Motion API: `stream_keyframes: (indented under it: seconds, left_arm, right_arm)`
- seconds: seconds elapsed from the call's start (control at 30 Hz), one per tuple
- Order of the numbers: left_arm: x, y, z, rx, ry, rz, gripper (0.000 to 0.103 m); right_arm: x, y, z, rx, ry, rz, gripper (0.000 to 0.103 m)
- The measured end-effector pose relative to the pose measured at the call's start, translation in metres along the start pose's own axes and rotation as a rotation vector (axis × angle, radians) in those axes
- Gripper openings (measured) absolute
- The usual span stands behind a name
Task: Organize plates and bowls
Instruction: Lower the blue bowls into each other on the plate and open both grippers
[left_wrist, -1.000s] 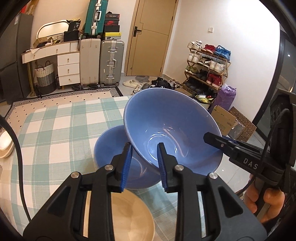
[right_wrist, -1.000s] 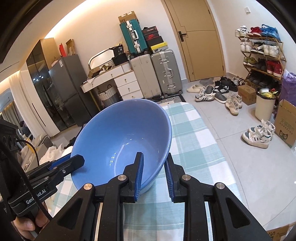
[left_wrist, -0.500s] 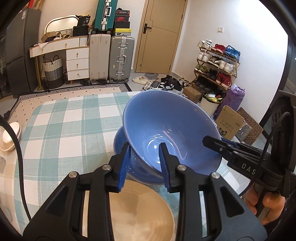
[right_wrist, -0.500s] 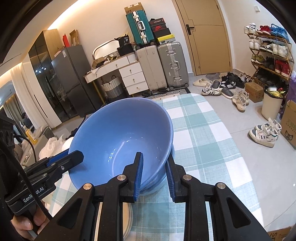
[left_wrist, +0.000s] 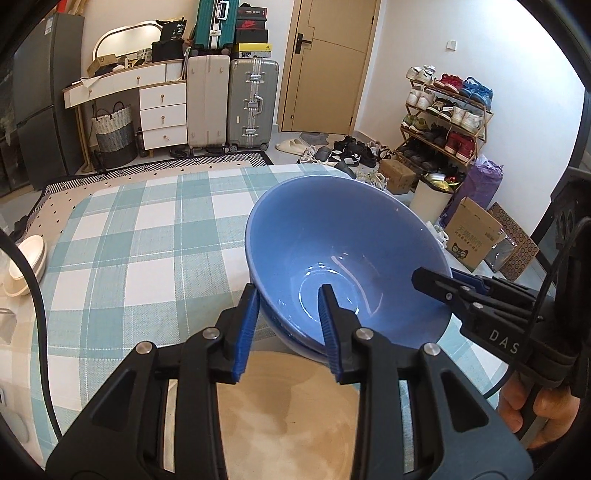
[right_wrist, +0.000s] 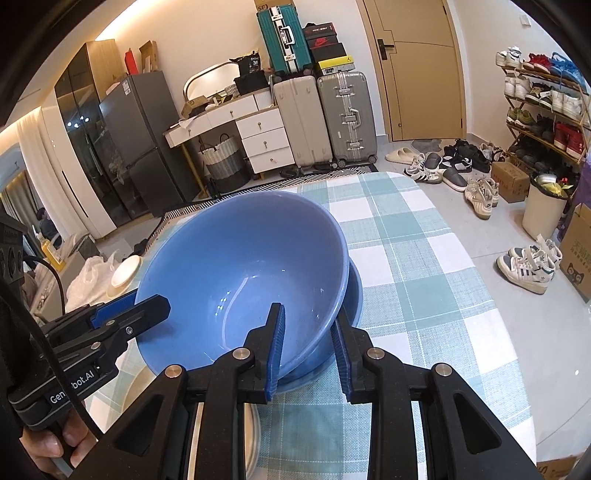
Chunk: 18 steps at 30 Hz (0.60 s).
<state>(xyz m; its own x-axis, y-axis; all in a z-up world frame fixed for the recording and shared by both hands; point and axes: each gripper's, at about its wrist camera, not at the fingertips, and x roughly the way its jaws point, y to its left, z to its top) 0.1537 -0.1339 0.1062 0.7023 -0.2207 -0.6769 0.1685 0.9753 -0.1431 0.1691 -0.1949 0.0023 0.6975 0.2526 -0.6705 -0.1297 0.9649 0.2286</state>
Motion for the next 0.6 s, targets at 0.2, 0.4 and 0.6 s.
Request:
stream_keyframes:
  seconds: [0.2,0.4,0.6]
  left_arm:
    - [0.015,0.001,-0.002,0.014,0.011,0.003,0.029]
    - [0.025,0.003,-0.003,0.011,0.023,0.001,0.029]
    - [0.036,0.005,-0.007,0.002,0.052,-0.008,0.037]
  right_arm:
    - [0.007,0.0,-0.005,-0.026,0.008,-0.015,0.034]
    - [0.009,-0.001,-0.006,-0.039,0.008,-0.023,0.034]
    - [0.012,0.001,-0.011,-0.063,0.015,-0.037,0.04]
